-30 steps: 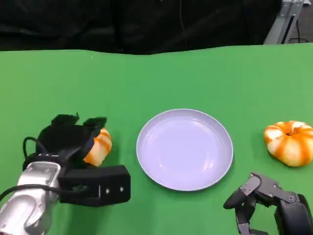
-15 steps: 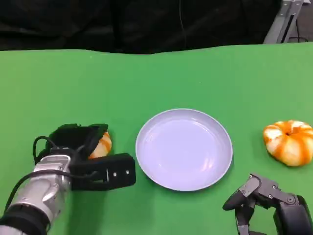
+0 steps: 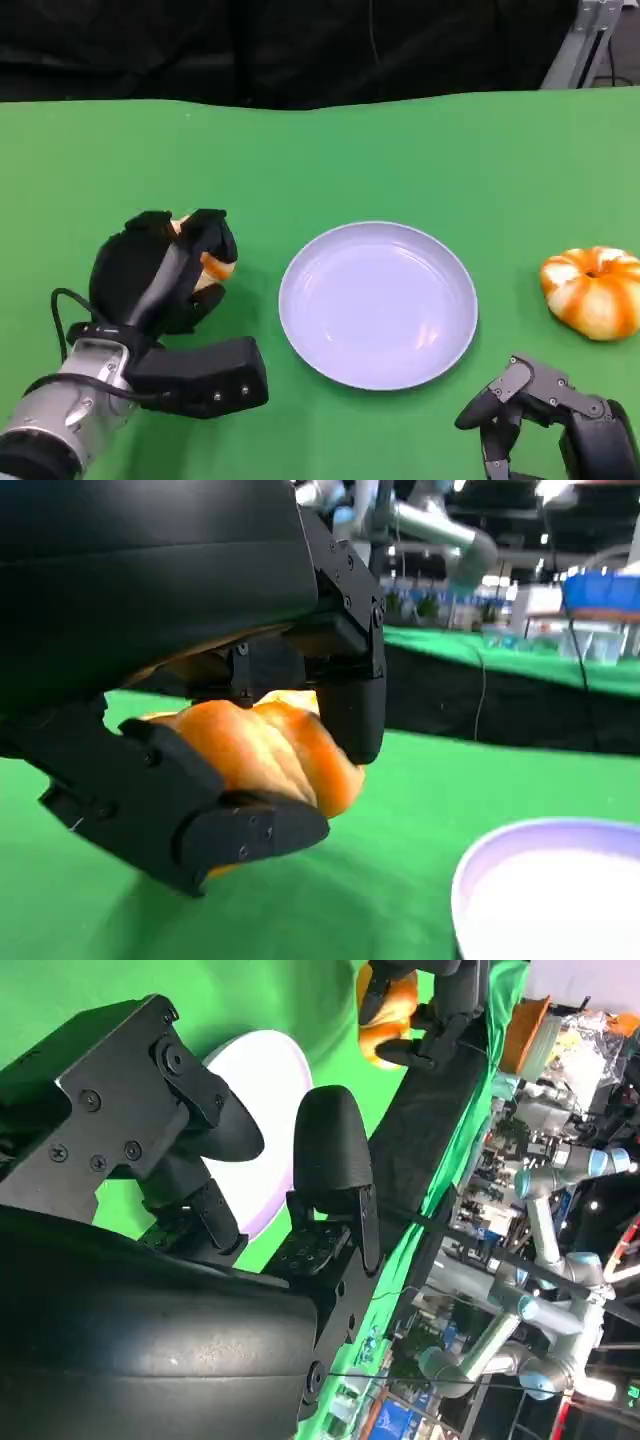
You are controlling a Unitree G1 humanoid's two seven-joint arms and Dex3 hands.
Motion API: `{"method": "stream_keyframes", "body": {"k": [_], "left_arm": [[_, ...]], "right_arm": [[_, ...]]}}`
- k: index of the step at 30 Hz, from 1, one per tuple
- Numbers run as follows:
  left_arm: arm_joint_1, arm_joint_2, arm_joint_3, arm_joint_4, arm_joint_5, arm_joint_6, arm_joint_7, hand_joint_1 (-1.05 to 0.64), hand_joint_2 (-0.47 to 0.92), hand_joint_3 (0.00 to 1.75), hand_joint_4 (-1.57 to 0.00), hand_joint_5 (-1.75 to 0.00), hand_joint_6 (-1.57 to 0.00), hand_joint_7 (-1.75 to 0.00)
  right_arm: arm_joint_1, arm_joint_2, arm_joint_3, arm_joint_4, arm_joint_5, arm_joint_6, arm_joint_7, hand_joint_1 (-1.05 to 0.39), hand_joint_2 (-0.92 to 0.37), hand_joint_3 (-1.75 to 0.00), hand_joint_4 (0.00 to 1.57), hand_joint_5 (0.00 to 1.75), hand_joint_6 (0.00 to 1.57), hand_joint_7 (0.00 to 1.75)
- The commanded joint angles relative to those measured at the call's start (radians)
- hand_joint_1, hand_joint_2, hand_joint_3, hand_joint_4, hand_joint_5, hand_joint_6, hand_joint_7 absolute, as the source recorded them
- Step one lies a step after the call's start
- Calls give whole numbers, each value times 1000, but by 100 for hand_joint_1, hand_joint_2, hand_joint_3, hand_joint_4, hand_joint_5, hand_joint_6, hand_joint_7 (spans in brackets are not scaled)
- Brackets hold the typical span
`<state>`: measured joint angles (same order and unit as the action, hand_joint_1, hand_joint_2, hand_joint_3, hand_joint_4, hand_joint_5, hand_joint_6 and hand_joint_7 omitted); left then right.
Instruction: Grasp the bread from the table and place it into the plate.
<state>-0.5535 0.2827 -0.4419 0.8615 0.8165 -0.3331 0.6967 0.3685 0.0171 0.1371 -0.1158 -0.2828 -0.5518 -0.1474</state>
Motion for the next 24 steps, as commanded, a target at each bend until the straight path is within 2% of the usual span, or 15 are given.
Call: {"method": "stream_keyframes", "body": {"k": [1, 6, 10, 14, 20, 24], "left_arm": [[-12, 21, -6, -49, 14, -8, 45, -8, 30, 126, -89, -175, -72, -172], [-8, 16, -8, -85, 9, -41, 40, -8, 28, 128, -90, -175, -74, -171], [-19, -12, -28, -122, 15, -73, 37, -6, 23, 141, -92, -175, -77, -169], [-56, -81, -59, -115, -13, -112, -48, -10, 24, 140, -90, -175, -75, -170], [-100, -166, -87, -42, -8, -114, -68, -11, 27, 134, -91, -175, -78, -168], [-141, -218, -116, 31, 0, -127, -65, -14, 28, 128, -91, -175, -74, -174]], "right_arm": [[1, 0, -2, -10, -1, 8, -6, 6, -35, -136, 89, 174, 81, 135], [-1, -1, -1, -8, -2, 2, -7, 8, -34, -138, 88, 174, 81, 135], [1, 1, 0, -13, -4, 12, -6, 8, -34, -139, 89, 174, 81, 136], [0, 2, -1, -14, -9, 13, -7, 9, -33, -139, 89, 174, 81, 136], [6, 7, 2, -19, -2, 23, -3, 8, -33, -140, 90, 175, 81, 135], [4, 6, 3, -18, -8, 17, -5, 9, -33, -140, 89, 175, 81, 135]]}}
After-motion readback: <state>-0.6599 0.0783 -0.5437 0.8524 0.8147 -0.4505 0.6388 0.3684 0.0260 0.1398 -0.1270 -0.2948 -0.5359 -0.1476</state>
